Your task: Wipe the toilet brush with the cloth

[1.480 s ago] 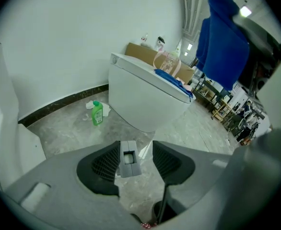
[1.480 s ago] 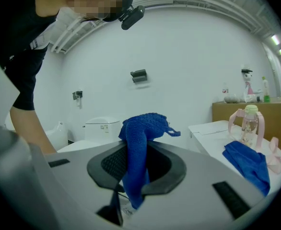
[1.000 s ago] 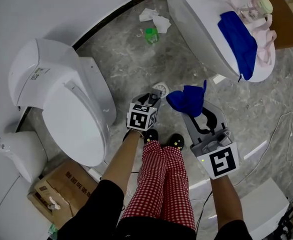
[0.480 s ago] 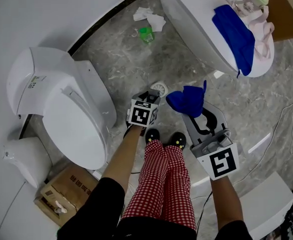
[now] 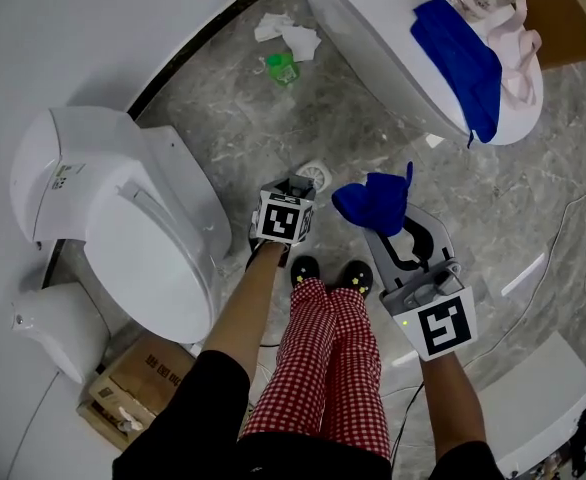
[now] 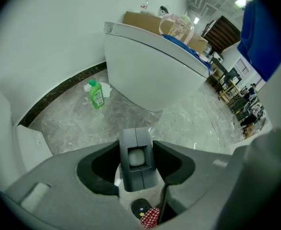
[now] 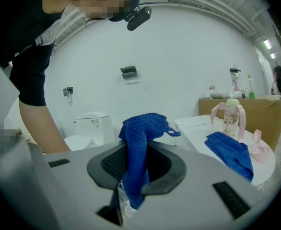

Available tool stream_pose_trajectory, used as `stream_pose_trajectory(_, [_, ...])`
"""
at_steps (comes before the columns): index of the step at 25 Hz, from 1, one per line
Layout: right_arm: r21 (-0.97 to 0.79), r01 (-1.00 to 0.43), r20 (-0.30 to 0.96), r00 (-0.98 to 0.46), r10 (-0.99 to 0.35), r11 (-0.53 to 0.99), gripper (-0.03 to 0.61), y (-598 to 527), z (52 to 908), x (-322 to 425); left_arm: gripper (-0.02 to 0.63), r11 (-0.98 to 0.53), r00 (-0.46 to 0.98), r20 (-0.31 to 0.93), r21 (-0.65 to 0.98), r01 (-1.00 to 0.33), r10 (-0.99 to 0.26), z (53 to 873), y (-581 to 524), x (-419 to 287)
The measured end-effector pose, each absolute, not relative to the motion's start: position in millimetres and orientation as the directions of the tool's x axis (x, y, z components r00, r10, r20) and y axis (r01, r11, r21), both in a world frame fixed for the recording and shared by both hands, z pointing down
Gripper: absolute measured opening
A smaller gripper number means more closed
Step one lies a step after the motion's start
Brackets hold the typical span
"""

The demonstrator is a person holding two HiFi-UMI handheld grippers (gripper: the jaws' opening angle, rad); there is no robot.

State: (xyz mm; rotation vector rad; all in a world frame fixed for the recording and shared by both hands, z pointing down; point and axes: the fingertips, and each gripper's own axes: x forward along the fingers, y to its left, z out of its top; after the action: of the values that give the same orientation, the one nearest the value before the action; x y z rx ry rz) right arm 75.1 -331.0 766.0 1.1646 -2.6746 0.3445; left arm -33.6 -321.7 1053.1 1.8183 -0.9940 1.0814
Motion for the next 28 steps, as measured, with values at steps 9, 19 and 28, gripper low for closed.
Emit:
stream_pose_trajectory(9, [-0.132, -0.736, 0.287, -0.670, -0.685, 0.664, 0.081, -326, 771, 78, 0.196, -0.426, 0.277, 0.946, 0.185, -0.886, -0.166, 1068, -327, -34])
stream_pose_trajectory(19, [-0.144, -0.739, 0.304, -0.665, -0.682, 0.658, 0.081, -318, 778, 81, 0.196, -0.457, 0.216, 0.964, 0.123, -0.881, -0.156, 1074, -329, -40])
stream_pose_trajectory(28, [-0.150, -0.750, 0.309, -0.655, -0.690, 0.644, 0.081, -315, 781, 88, 0.196, -0.375, 0.185, 0.973, 0.121, -0.919, -0.140, 1077, -331, -46])
